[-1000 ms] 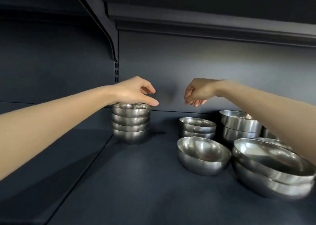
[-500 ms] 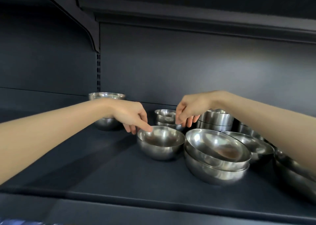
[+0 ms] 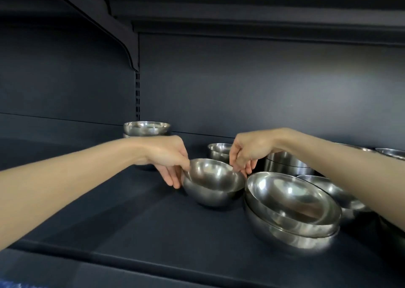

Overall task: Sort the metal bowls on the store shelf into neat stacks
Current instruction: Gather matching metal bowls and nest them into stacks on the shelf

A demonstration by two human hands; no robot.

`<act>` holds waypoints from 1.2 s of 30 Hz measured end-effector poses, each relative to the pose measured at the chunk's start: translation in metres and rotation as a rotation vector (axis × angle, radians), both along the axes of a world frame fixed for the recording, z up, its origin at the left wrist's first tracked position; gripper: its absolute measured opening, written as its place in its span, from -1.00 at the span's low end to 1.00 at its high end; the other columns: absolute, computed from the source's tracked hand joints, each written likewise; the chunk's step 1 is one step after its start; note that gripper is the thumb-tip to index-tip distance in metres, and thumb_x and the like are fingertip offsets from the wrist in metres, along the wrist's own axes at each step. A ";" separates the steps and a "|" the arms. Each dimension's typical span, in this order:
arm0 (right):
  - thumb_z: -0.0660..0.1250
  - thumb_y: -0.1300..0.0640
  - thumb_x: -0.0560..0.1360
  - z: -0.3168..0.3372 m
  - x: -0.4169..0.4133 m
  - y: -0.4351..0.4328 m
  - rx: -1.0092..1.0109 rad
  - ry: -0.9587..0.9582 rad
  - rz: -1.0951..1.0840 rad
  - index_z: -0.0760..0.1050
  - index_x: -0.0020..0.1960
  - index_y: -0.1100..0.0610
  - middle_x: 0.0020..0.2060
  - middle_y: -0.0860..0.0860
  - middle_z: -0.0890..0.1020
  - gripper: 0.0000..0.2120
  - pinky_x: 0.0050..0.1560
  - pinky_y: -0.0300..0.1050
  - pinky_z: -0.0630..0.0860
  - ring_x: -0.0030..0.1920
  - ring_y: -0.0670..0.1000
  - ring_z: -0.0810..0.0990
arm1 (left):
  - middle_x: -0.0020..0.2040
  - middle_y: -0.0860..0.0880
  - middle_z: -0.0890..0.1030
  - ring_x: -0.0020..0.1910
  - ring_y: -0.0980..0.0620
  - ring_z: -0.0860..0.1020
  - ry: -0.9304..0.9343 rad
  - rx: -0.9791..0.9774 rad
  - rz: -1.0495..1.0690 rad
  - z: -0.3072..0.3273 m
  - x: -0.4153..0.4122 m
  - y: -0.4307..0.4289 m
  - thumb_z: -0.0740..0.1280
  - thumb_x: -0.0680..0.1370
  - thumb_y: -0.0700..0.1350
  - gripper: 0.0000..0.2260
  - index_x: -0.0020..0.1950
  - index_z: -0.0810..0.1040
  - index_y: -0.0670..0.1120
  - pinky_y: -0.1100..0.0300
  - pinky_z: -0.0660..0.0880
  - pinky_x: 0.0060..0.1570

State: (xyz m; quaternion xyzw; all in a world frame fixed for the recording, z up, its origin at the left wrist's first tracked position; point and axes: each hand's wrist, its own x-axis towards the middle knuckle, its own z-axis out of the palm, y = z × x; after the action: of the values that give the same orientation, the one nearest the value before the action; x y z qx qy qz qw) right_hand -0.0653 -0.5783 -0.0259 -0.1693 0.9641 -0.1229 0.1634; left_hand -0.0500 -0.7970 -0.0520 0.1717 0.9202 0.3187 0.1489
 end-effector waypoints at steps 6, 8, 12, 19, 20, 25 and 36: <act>0.30 0.28 0.49 0.030 -0.003 0.009 -0.131 0.191 -0.082 0.56 -0.22 0.19 -0.50 -0.07 0.61 -0.87 -0.32 -0.30 0.48 -0.49 -0.20 0.52 | -0.38 -0.13 0.66 -0.38 -0.01 0.66 0.136 0.083 0.017 0.041 -0.022 0.002 0.28 0.57 -0.25 -0.86 -0.03 0.56 -0.32 0.28 0.56 -0.41; 0.28 0.28 0.48 0.038 -0.006 0.014 -0.133 0.264 -0.120 0.56 -0.27 0.17 -0.50 -0.08 0.60 -0.82 -0.35 -0.33 0.47 -0.50 -0.22 0.51 | -0.37 -0.14 0.66 -0.38 -0.01 0.66 0.176 0.120 0.015 0.048 -0.033 0.006 0.30 0.58 -0.20 -0.84 -0.01 0.54 -0.31 0.26 0.58 -0.39; 0.27 0.28 0.47 0.043 -0.017 0.021 -0.146 0.374 -0.219 0.55 -0.36 0.16 -0.55 -0.09 0.59 -0.76 -0.37 -0.30 0.45 -0.49 -0.17 0.48 | -0.36 -0.16 0.64 -0.40 0.01 0.64 0.220 0.196 -0.003 0.050 -0.057 0.018 0.30 0.59 -0.14 -0.82 -0.08 0.52 -0.26 0.24 0.62 -0.32; 0.26 0.25 0.41 0.038 -0.033 0.031 -0.073 0.504 -0.377 0.63 -0.29 0.27 -0.59 -0.10 0.57 -0.79 -0.35 -0.28 0.42 -0.39 -0.05 0.48 | 0.04 -0.27 0.63 -0.21 0.02 0.62 0.187 0.274 -0.051 0.038 -0.092 0.037 0.38 0.54 -0.12 -0.76 0.07 0.57 -0.28 0.24 0.62 -0.09; 0.26 0.25 0.41 0.037 -0.035 0.033 -0.064 0.501 -0.392 0.63 -0.30 0.27 -0.60 -0.10 0.56 -0.79 -0.34 -0.28 0.42 -0.39 -0.05 0.49 | 0.05 -0.23 0.64 -0.16 0.03 0.62 0.182 0.281 -0.058 0.037 -0.094 0.039 0.40 0.52 -0.06 -0.71 0.09 0.58 -0.27 0.23 0.61 -0.04; 0.26 0.26 0.41 0.028 -0.047 0.038 -0.002 0.451 -0.440 0.56 -0.41 0.22 -0.63 -0.08 0.56 -0.75 -0.33 -0.24 0.41 -0.31 0.00 0.50 | 0.12 -0.07 0.62 0.10 0.08 0.58 0.178 0.160 -0.120 0.030 -0.098 0.041 0.49 0.34 0.16 -0.43 0.18 0.55 -0.21 0.15 0.54 0.16; 0.22 0.30 0.47 0.018 -0.059 0.032 0.083 0.309 -0.412 0.63 -0.03 0.35 -0.64 -0.14 0.55 -0.76 -0.41 -0.31 0.37 -0.38 -0.07 0.44 | 0.05 -0.06 0.68 0.09 -0.05 0.62 0.254 -0.083 -0.164 0.009 -0.111 0.040 0.52 -0.06 0.31 -0.13 0.13 0.56 -0.13 -0.02 0.49 0.24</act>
State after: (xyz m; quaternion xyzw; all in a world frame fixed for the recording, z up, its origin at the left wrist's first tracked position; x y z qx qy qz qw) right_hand -0.1246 -0.5465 -0.0075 0.0209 0.9960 -0.0864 -0.0075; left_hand -0.1610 -0.7566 -0.0428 0.2789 0.9268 0.2432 0.0639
